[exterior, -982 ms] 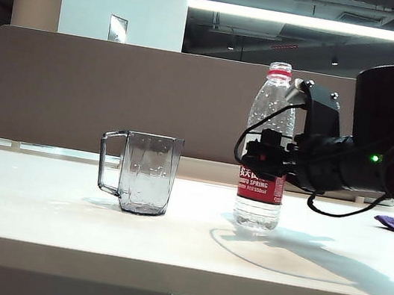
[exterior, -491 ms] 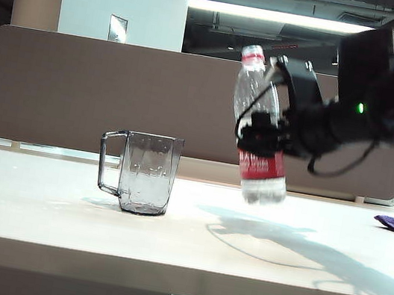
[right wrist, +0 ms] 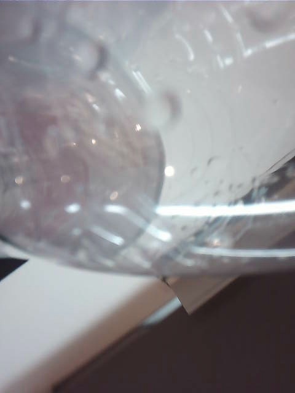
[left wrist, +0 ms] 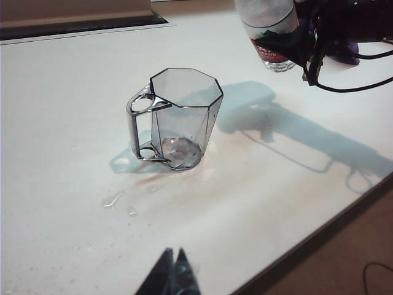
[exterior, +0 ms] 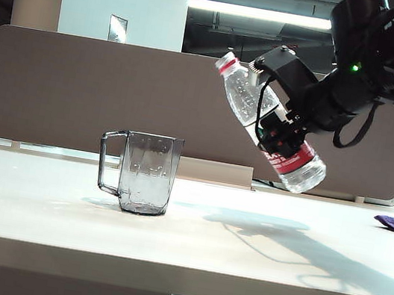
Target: Pick up the mineral water bottle on the table and pour a little water into the mug.
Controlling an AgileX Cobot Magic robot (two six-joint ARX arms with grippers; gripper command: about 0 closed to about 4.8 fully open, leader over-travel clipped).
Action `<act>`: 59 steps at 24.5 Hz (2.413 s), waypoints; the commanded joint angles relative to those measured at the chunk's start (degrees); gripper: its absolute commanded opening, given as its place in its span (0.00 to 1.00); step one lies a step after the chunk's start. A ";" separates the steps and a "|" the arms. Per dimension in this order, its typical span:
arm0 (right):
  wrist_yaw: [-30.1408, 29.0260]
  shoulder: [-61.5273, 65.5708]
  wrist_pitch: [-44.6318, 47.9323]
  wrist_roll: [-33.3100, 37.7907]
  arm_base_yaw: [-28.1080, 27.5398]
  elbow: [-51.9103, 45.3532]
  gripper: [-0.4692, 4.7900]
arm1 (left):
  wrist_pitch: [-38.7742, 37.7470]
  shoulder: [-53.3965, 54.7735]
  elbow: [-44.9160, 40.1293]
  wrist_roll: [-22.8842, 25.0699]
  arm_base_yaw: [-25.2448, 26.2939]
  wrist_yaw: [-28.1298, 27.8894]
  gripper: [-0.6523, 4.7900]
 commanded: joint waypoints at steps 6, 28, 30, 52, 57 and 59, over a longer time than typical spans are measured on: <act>4.07 -0.59 1.14 -20.11 1.88 0.31 0.59 | 0.76 -0.04 0.15 0.20 0.00 0.02 0.11; 3.74 0.00 3.23 -45.35 3.32 6.73 0.59 | 0.74 -0.04 0.15 0.20 0.00 0.00 0.11; 3.87 0.42 2.62 -49.31 3.32 7.52 0.59 | 0.76 -0.04 0.15 0.20 0.00 0.02 0.11; 4.11 2.01 -2.08 -47.71 3.30 9.44 0.58 | 0.76 -0.04 0.15 0.20 0.00 0.02 0.11; 1.79 2.25 -2.21 -36.50 3.32 9.44 0.59 | 0.76 -0.04 0.15 0.20 0.00 0.00 0.11; 1.05 2.25 -2.21 -29.22 3.32 9.44 0.59 | 0.76 -0.04 0.15 0.20 0.00 0.02 0.11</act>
